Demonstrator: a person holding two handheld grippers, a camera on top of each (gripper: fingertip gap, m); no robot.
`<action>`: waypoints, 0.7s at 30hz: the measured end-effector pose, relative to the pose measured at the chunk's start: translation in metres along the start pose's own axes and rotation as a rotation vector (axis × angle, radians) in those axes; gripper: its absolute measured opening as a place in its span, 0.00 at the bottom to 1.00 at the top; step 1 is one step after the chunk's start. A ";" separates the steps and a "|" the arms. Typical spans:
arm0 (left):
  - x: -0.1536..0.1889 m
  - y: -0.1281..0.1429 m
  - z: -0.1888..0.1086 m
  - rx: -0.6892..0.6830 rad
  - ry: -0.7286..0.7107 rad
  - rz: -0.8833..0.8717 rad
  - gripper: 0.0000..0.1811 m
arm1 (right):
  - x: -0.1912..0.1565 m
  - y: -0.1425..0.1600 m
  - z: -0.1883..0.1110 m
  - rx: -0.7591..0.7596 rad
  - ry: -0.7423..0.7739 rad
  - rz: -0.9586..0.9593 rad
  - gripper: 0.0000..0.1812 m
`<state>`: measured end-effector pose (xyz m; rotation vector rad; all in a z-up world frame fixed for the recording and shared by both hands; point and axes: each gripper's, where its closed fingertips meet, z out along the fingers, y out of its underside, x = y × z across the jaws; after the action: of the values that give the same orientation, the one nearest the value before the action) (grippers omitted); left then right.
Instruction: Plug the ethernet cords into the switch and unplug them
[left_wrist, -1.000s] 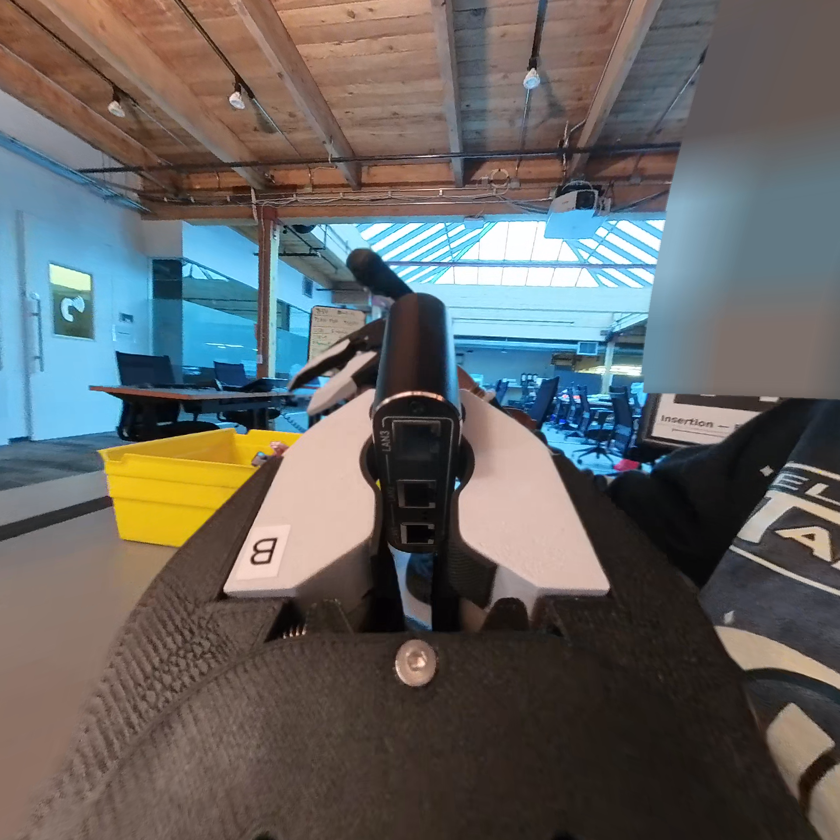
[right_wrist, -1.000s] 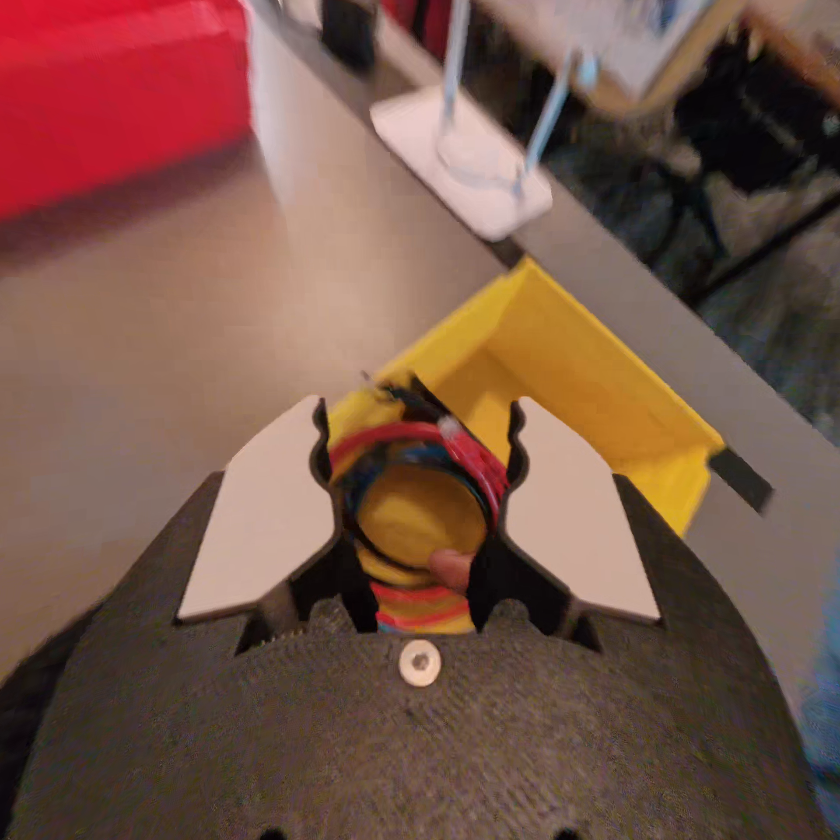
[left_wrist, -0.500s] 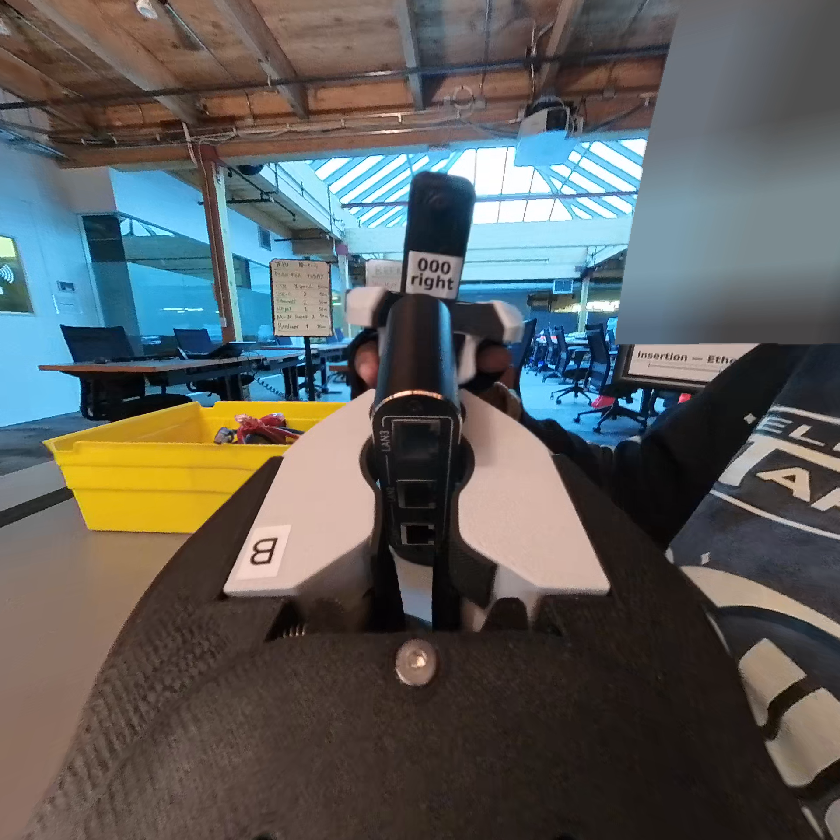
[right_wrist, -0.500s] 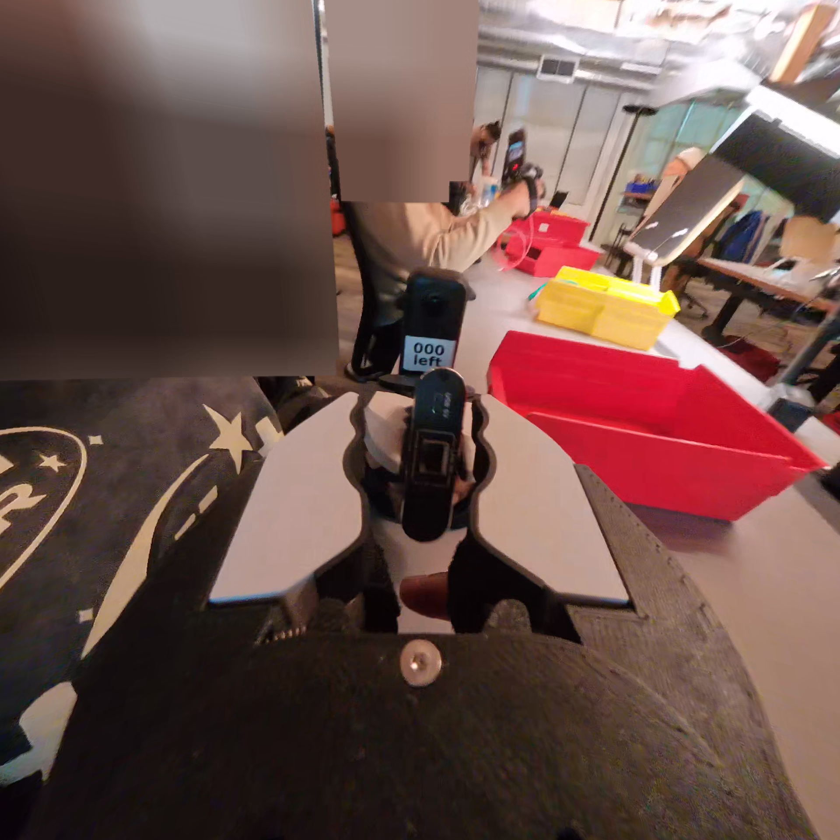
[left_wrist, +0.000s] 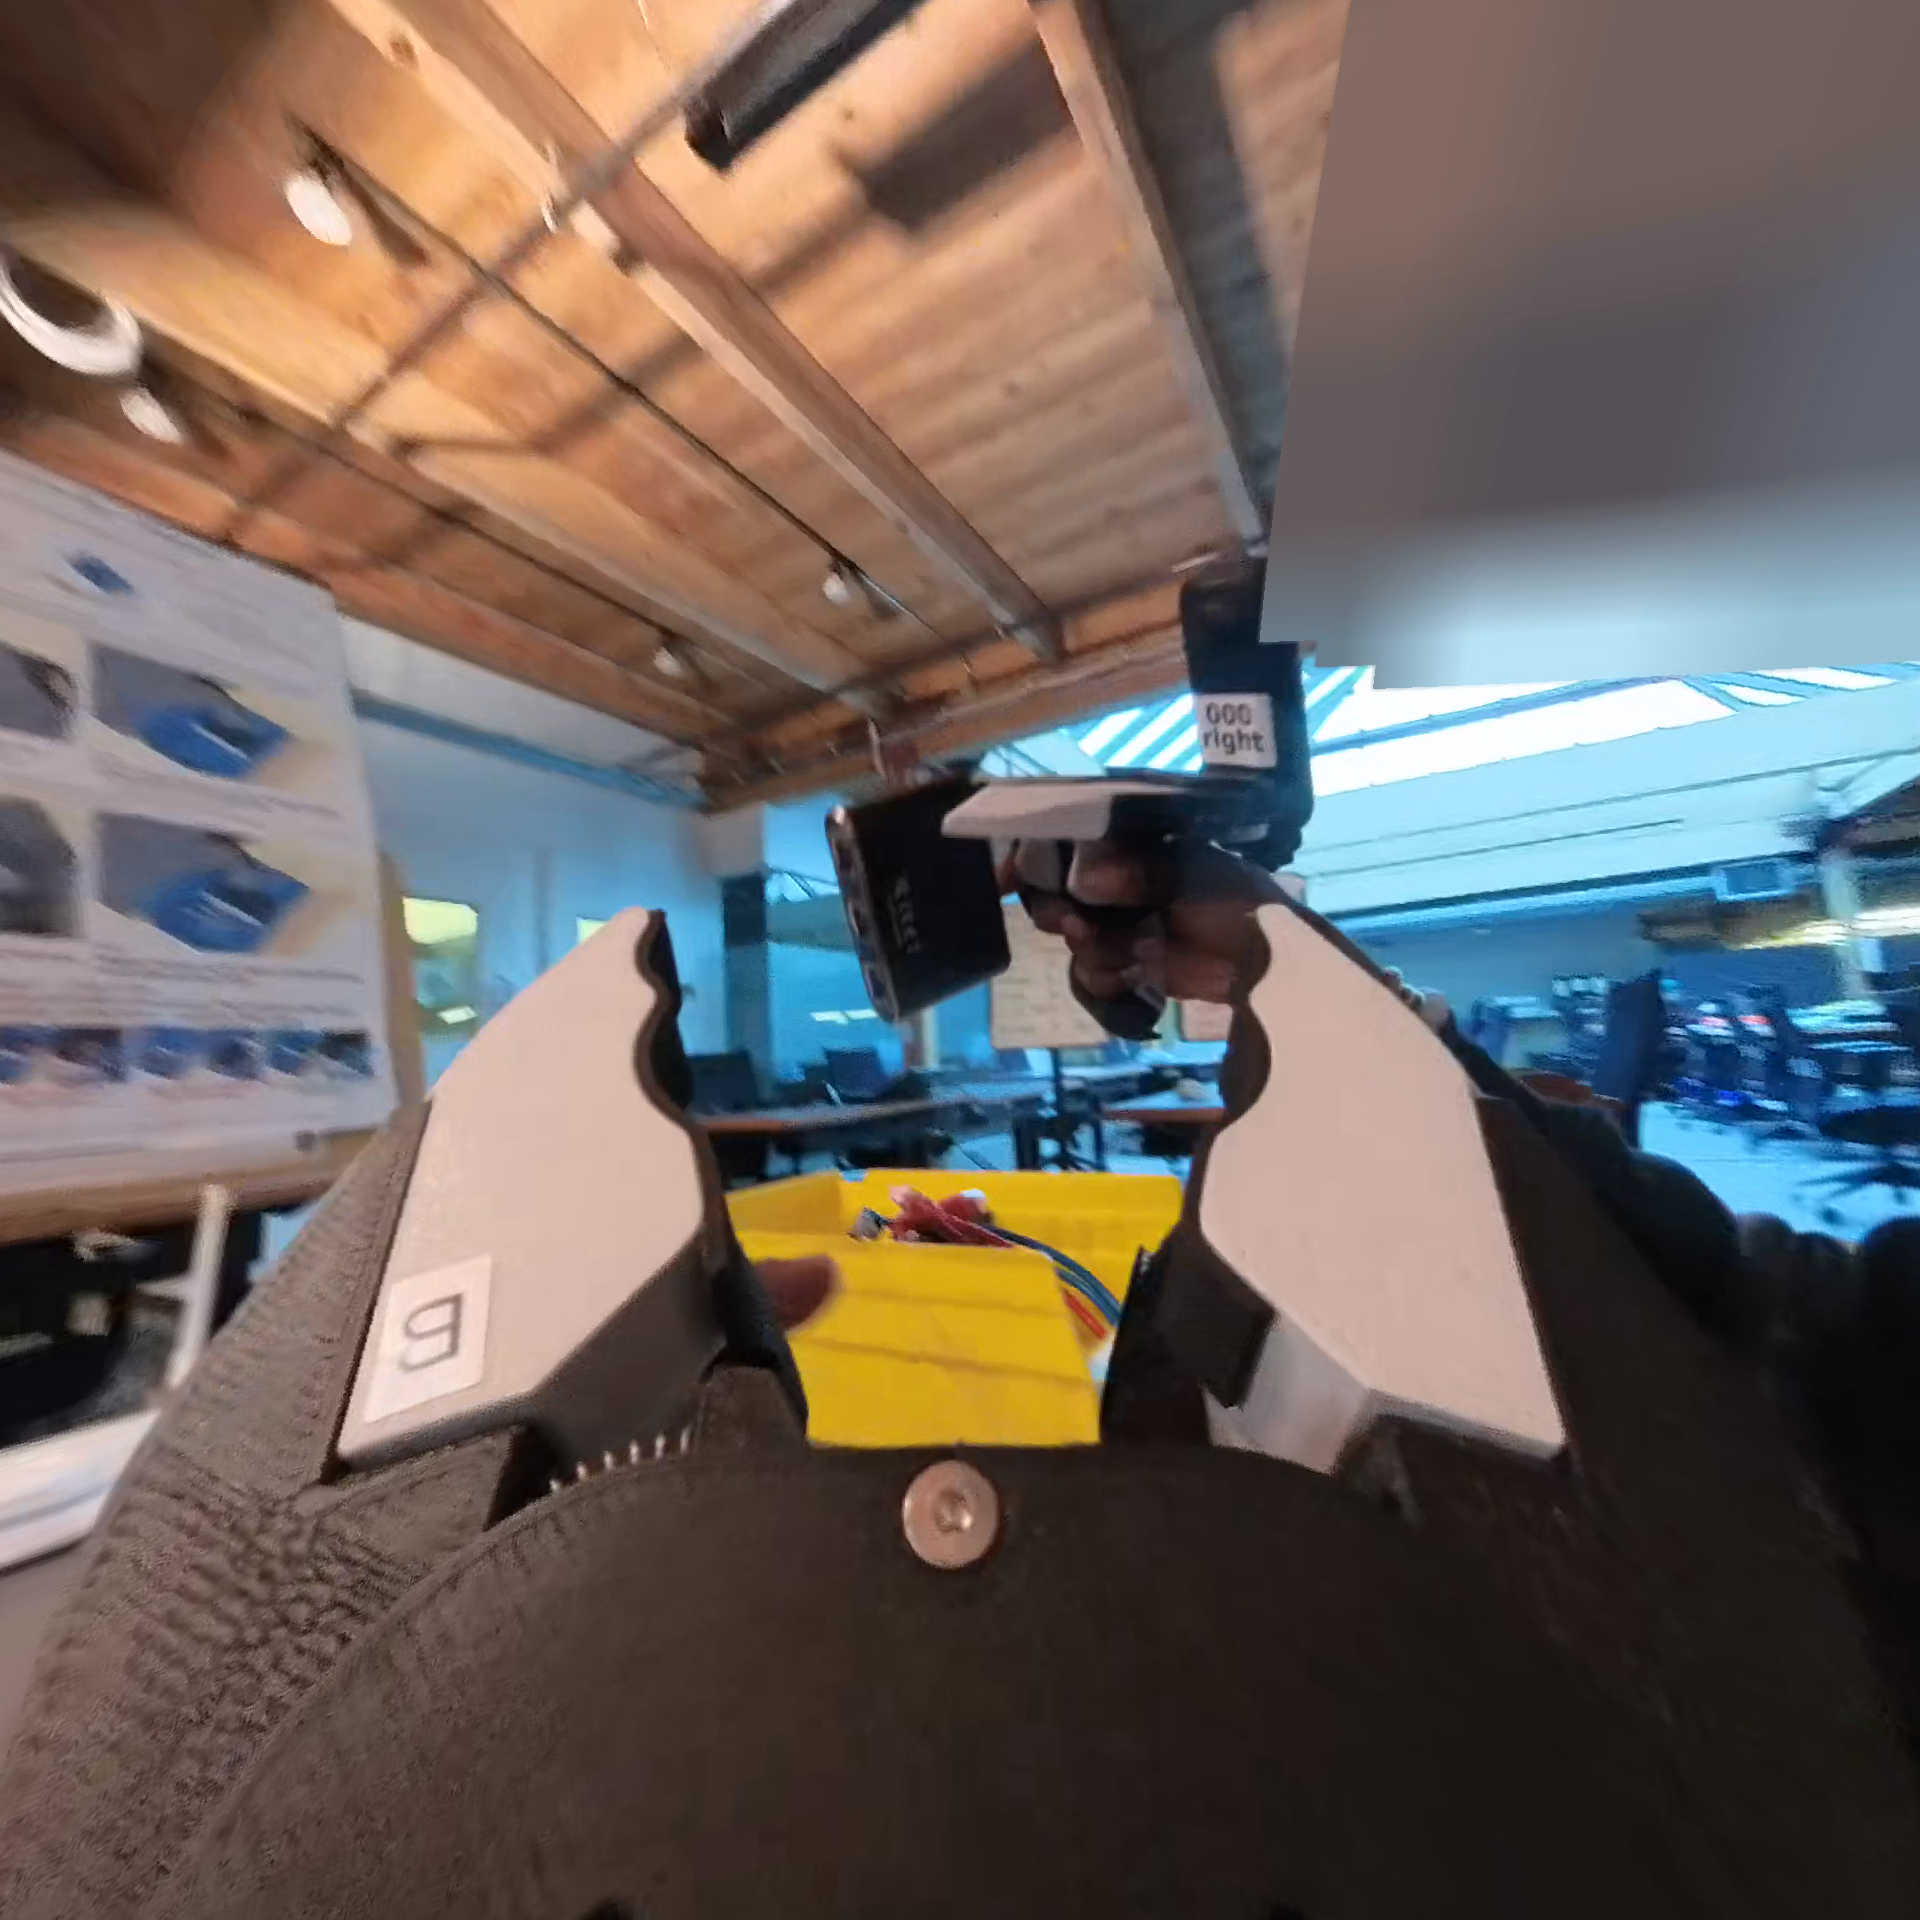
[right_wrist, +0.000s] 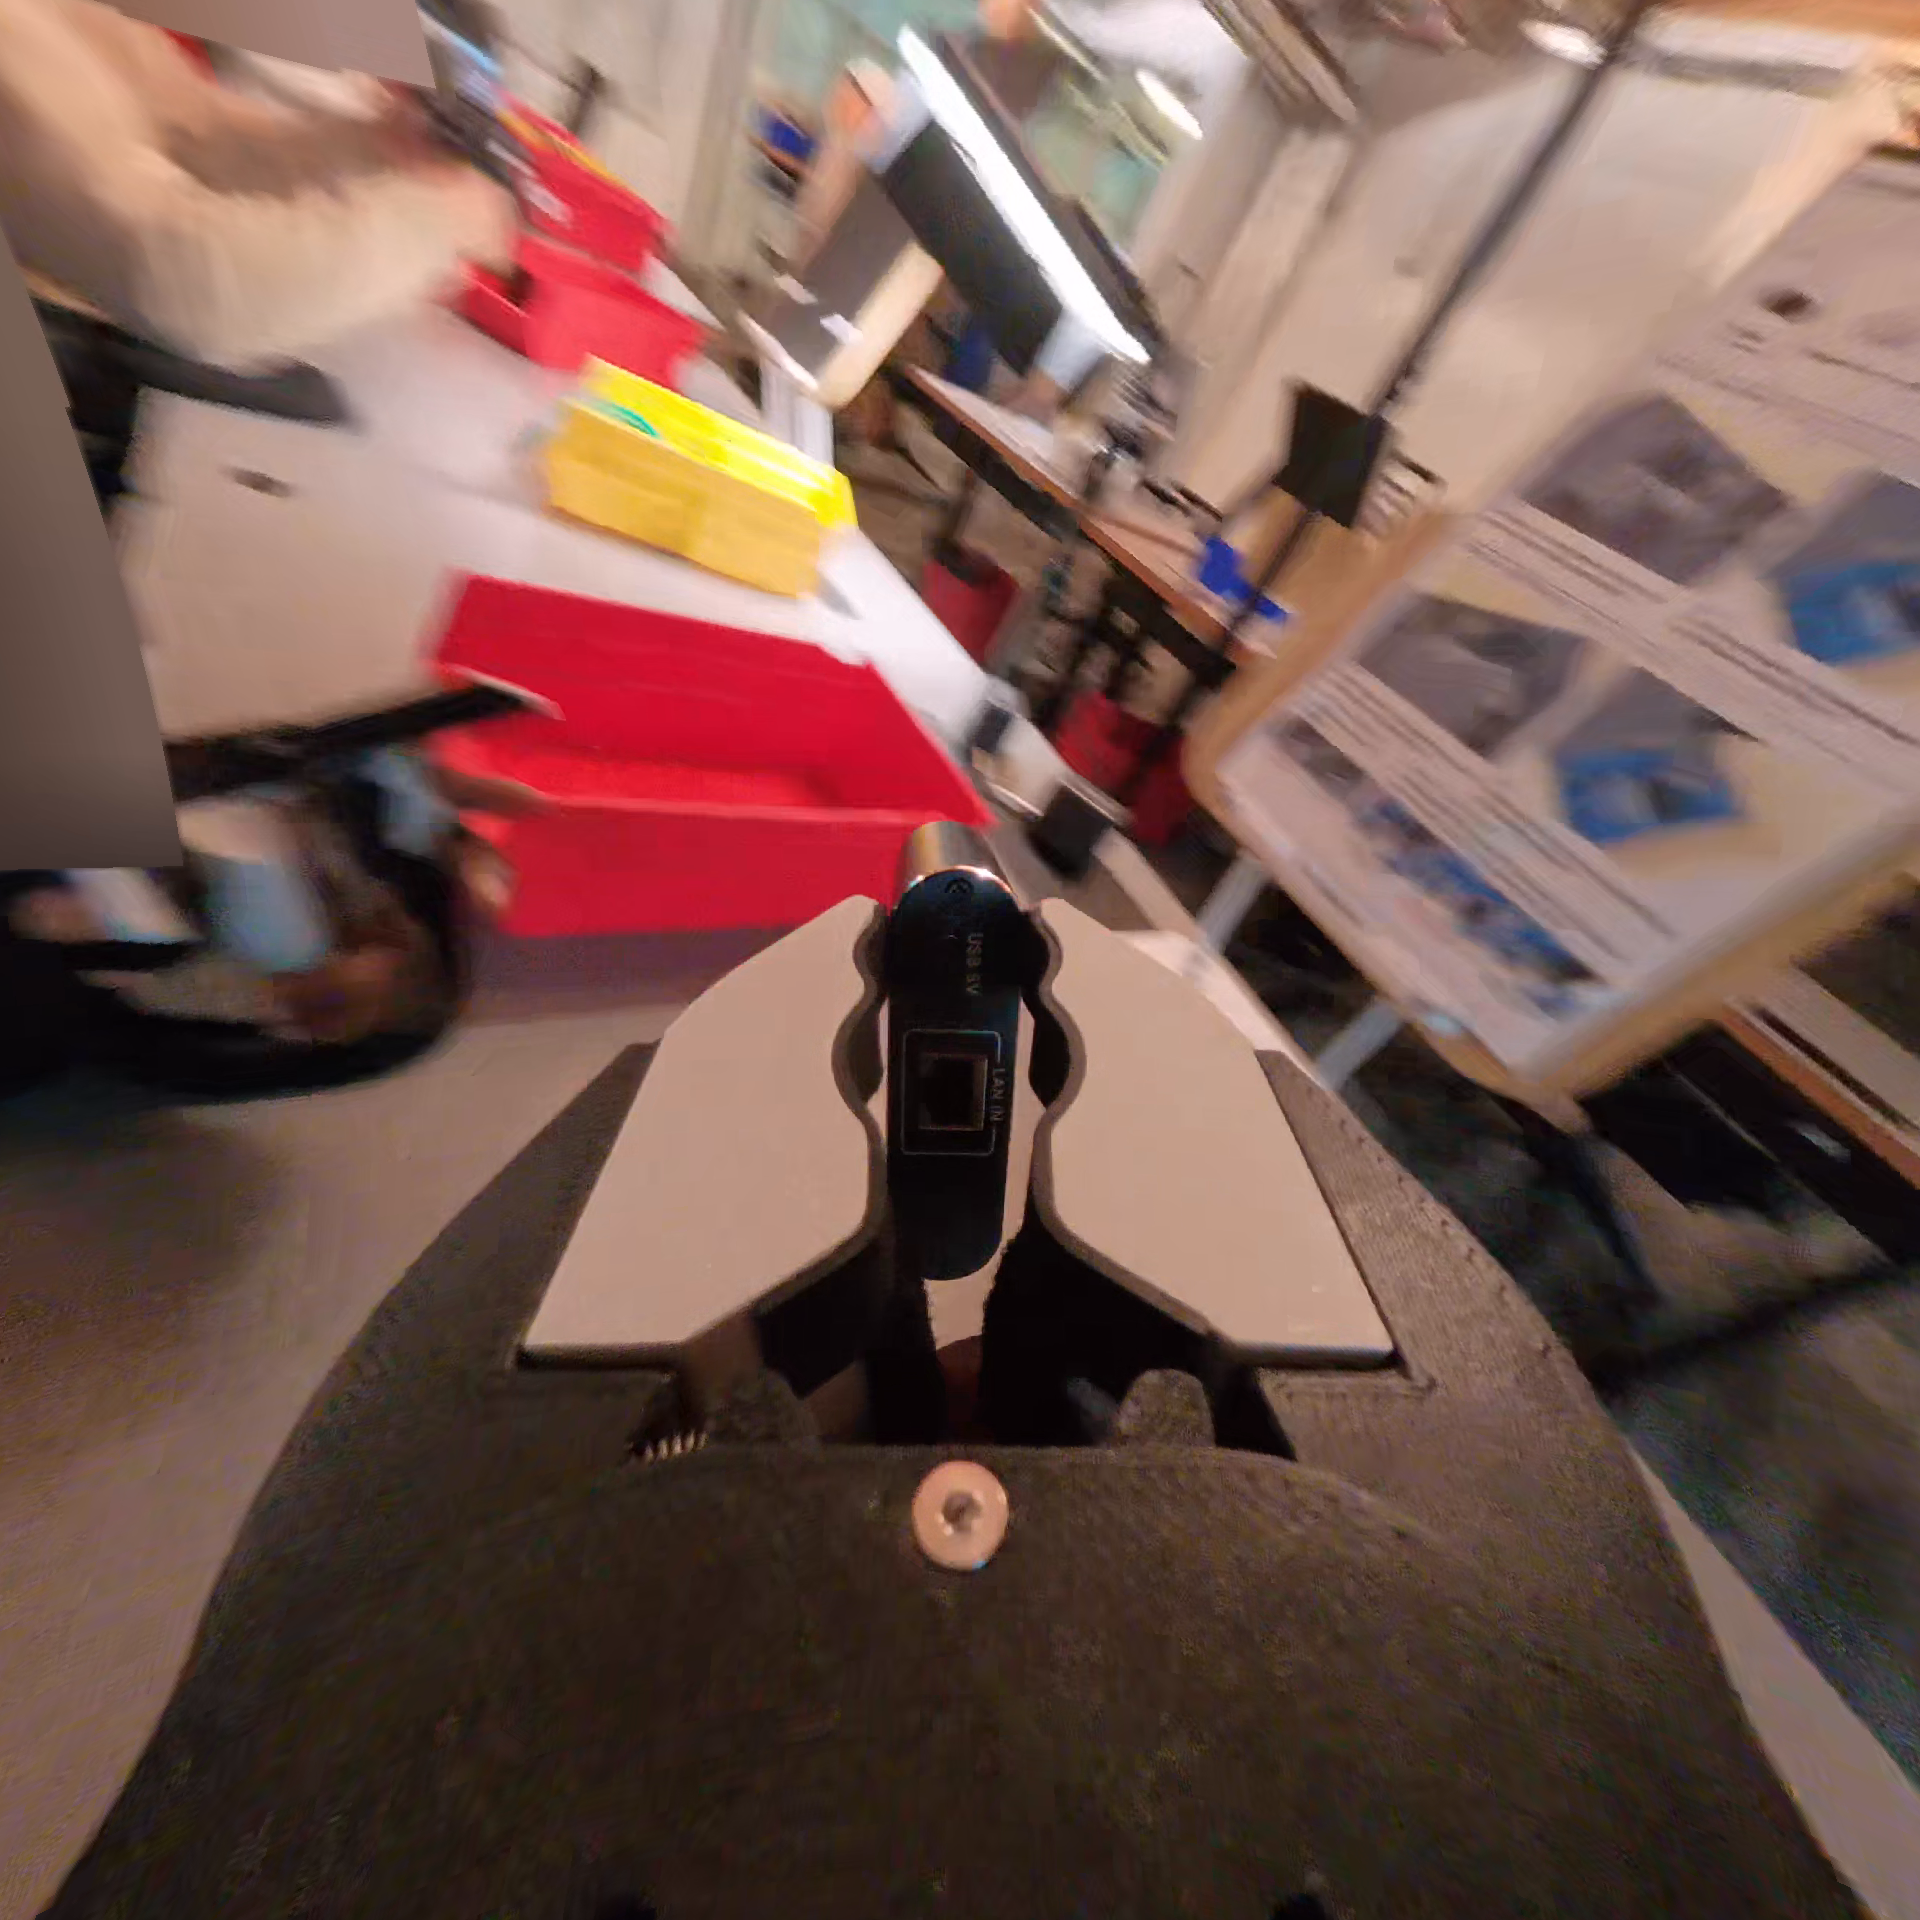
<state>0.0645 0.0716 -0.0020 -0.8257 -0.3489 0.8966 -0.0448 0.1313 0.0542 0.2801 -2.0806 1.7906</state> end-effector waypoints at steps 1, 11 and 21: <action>0.001 -0.004 -0.001 0.023 -0.007 0.036 0.57 | 0.026 0.010 -0.004 -0.060 0.077 -0.003 0.13; 0.005 0.007 0.003 -0.034 -0.004 0.160 0.64 | 0.164 0.205 -0.002 -0.823 0.240 0.204 0.13; 0.005 0.009 0.003 -0.048 -0.002 0.141 0.62 | 0.152 0.318 -0.018 -1.261 0.073 0.415 0.13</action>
<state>0.0607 0.0800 -0.0071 -0.9026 -0.3178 1.0228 -0.3042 0.2168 -0.1692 -0.5779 -2.8449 0.3185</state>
